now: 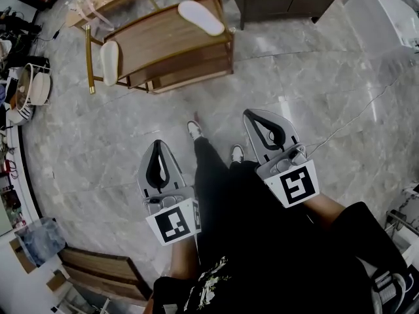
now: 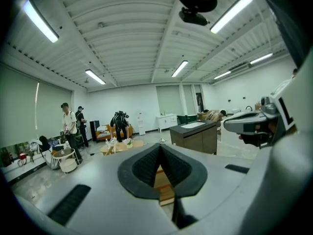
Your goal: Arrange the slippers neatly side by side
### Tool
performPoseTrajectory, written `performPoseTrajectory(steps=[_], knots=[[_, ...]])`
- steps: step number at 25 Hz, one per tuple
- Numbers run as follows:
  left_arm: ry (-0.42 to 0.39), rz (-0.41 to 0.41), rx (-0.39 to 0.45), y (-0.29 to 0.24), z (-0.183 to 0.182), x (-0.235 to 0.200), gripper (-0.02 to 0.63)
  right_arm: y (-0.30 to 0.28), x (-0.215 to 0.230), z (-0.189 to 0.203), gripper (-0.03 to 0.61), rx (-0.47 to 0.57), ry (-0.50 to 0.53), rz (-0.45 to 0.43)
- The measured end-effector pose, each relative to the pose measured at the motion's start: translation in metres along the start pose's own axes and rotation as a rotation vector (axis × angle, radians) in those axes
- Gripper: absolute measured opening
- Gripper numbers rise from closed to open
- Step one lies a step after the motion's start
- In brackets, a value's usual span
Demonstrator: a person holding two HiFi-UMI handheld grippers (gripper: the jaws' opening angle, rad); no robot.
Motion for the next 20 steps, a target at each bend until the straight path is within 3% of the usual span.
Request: performPoseTrajectory(steps=[20], knots=[[0.030, 0.001, -0.016, -0.054, 0.003, -0.021, 0.002, -0.063, 0.010, -0.001, -0.010, -0.030, 0.021, -0.056]])
Point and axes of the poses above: the fingertips, and each gripper's own axes: y backward along the fingers, x to its right, z out of its underside, the point moved 3 cm from there along y, backward along the fingers, and after that the axes turned 9 degrees about -z, right-handed, at the moved point
